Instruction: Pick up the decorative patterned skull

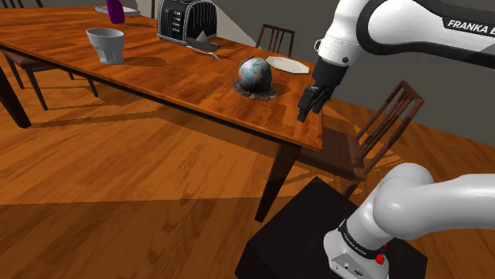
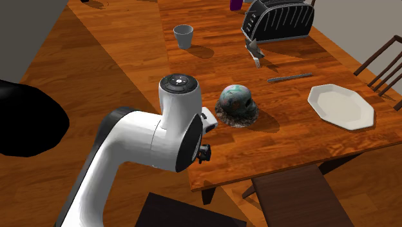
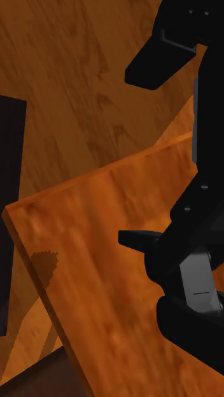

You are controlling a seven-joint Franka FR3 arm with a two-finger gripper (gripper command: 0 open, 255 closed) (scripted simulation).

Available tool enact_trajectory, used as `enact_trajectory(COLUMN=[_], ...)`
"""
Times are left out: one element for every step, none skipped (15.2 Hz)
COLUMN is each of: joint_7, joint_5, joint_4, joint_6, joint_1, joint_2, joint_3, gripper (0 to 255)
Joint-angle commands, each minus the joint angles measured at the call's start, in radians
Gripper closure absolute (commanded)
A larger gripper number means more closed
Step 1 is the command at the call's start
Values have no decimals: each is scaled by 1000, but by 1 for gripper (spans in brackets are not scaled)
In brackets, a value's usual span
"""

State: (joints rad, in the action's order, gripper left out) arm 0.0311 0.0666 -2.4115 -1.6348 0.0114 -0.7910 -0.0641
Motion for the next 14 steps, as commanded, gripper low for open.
enact_trajectory(joint_7=[0, -36, -71, -103, -134, -163, -189, -213, -236, -255, -273, -288, -300, -308], joint_5=[0, -46, -91, -136, -182, -228, -274, -321, -369, -418, -468, -519, -572, -628], joint_4=[0, -6, -13, -20, -27, -34, -40, -47, -53, -59, -64, -68, -72, -73], joint_6=[0, -35, -72, -111, -152, -195, -238, -284, -330, -377, -425, -474, -524, -574], joint_1=[0, 1, 1, 0, -1, -4, -7, -11, -17, -23, -31, -41, -52, -65], joint_2=[0, 12, 23, 35, 47, 59, 72, 85, 98, 112, 127, 142, 158, 174], joint_3=[0, -8, -16, -24, -31, -38, -46, -53, -60, -67, -74, -82, -90, -99], gripper=[0, 0, 0, 0, 0, 0, 0, 0, 0, 0, 0, 0, 0, 0])
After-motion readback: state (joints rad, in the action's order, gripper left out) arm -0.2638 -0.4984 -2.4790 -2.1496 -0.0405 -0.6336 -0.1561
